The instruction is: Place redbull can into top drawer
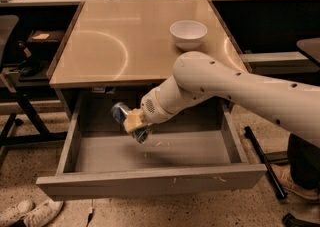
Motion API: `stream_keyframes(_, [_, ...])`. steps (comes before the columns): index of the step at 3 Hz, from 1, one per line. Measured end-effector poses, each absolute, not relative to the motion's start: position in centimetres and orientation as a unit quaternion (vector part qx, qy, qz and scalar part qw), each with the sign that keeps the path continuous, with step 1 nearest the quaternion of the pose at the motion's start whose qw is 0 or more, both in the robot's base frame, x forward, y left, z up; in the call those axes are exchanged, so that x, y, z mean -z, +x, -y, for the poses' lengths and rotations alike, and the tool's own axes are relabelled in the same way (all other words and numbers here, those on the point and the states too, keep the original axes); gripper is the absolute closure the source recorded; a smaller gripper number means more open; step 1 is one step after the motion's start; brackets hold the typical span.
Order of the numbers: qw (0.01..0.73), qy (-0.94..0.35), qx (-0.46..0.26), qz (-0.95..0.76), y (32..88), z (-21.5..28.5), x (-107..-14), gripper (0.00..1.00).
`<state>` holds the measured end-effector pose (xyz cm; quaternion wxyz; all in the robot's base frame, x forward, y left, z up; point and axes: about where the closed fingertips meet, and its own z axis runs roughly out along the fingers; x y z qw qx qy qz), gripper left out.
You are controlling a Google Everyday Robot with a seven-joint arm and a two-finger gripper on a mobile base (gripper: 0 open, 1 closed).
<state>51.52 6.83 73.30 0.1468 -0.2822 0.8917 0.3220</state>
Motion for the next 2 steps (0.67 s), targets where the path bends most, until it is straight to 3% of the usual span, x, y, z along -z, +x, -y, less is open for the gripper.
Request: stream_keyframes(2, [0.115,-0.265,-0.335,-0.897,51.3,-7.2,-67.1,1.00])
